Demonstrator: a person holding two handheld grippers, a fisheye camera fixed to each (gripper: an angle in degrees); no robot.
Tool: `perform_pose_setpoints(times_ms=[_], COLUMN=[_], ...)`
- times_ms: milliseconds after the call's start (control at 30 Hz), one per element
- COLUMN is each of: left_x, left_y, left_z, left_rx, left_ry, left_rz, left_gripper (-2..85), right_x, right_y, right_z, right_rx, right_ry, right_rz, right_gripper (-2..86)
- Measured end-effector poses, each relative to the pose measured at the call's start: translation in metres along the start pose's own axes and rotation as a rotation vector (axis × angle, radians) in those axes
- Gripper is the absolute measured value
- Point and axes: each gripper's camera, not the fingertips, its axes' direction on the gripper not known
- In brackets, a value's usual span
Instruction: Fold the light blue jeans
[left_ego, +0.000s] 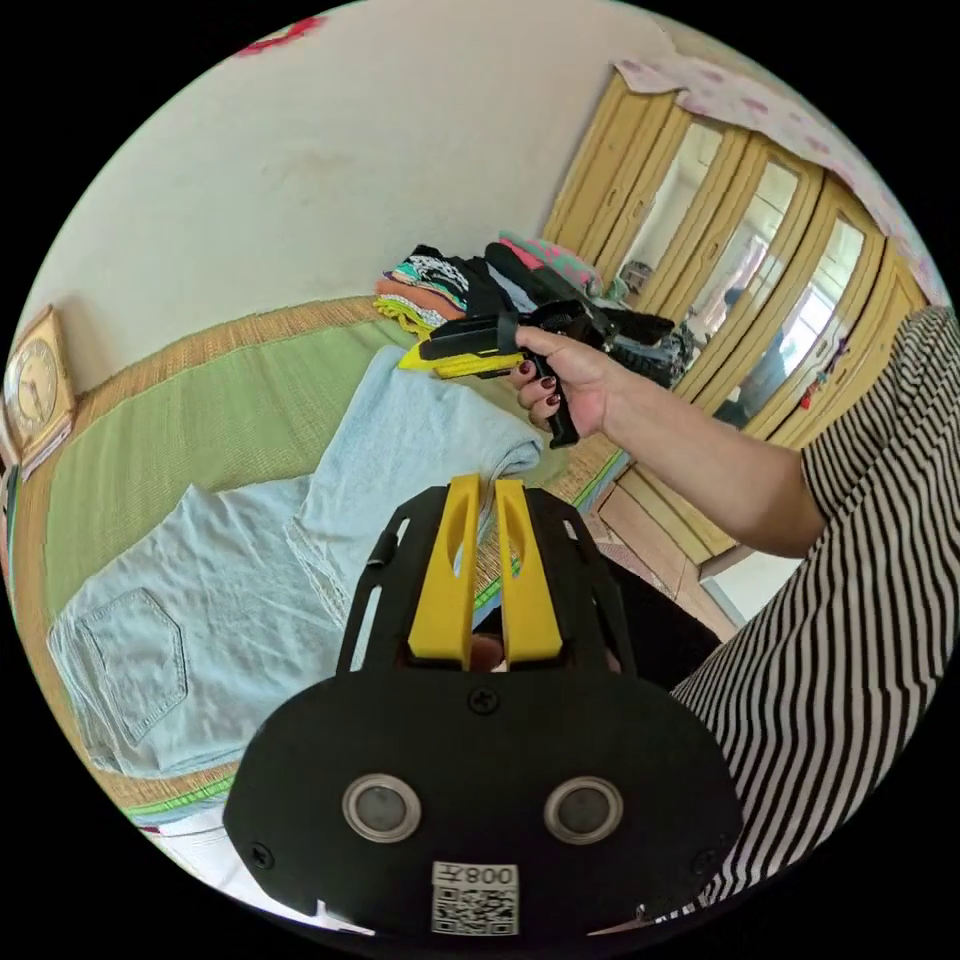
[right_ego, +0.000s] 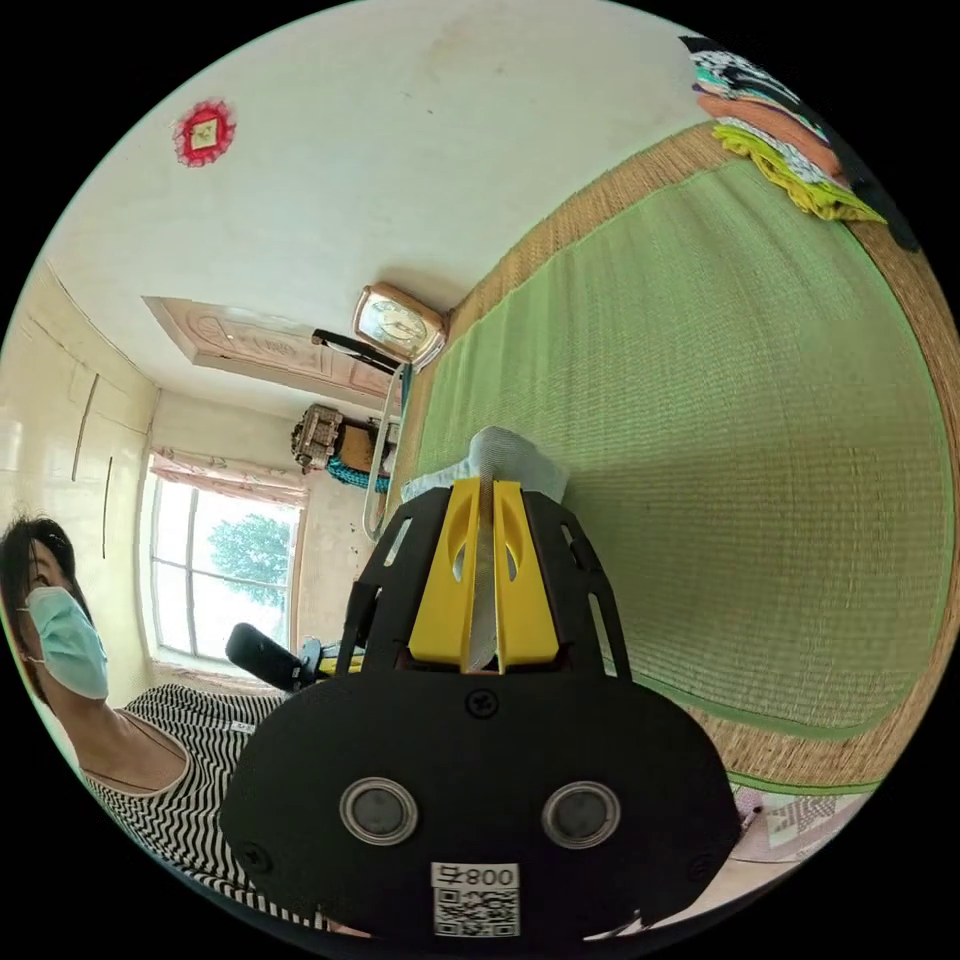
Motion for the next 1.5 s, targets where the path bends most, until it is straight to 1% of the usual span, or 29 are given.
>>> perform_pose_setpoints(times_ms=[133, 267, 400, 533, 667, 800, 967, 1200, 1333, 1433, 1500], left_x=[-0.077, -0.156, -0.217, -0.286, -0.339, -0.373, -0.41, -0.442, -0.454, -0.453, -0.446], left_y=[0.051, 0.119, 0.177, 0.251, 0.318, 0.364, 0.417, 0.463, 0.486, 0.496, 0.503], left_z=[-0.081, -0.141, -0.176, -0.208, -0.232, -0.249, -0.269, -0.28, -0.28, -0.281, -0.285], left_rx=[0.16, 0.274, 0.327, 0.443, 0.546, 0.616, 0.695, 0.736, 0.739, 0.751, 0.787], left_ry=[0.041, 0.039, 0.022, 0.085, 0.103, 0.101, 0.095, 0.064, 0.05, 0.037, 0.01], left_rz=[-0.168, -0.334, -0.453, -0.623, -0.769, -0.854, -0.95, -1.057, -1.121, -1.141, -1.152], left_gripper=[1.7, 2.0, 2.2, 2.4, 2.5, 2.4, 2.4, 2.7, 2.6, 2.4, 2.0], right_x=[-0.066, -0.127, -0.173, -0.206, -0.24, -0.264, -0.29, -0.313, -0.319, -0.325, -0.331], right_y=[-0.014, -0.029, -0.041, -0.048, -0.053, -0.055, -0.058, -0.062, -0.064, -0.063, -0.062], right_z=[0.048, 0.127, 0.227, 0.308, 0.392, 0.464, 0.534, 0.626, 0.661, 0.677, 0.68], right_rx=[-0.005, -0.045, -0.107, -0.162, -0.23, -0.275, -0.318, -0.407, -0.467, -0.498, -0.499], right_ry=[-0.014, 0.002, 0.07, 0.107, 0.169, 0.194, 0.218, 0.262, 0.25, 0.211, 0.152], right_rz=[-0.087, -0.148, -0.165, -0.182, -0.213, -0.221, -0.241, -0.297, -0.356, -0.414, -0.463], right_gripper=[2.0, 2.0, 2.0, 1.9, 2.0, 2.1, 2.3, 3.7, 5.2, 5.5, 4.6])
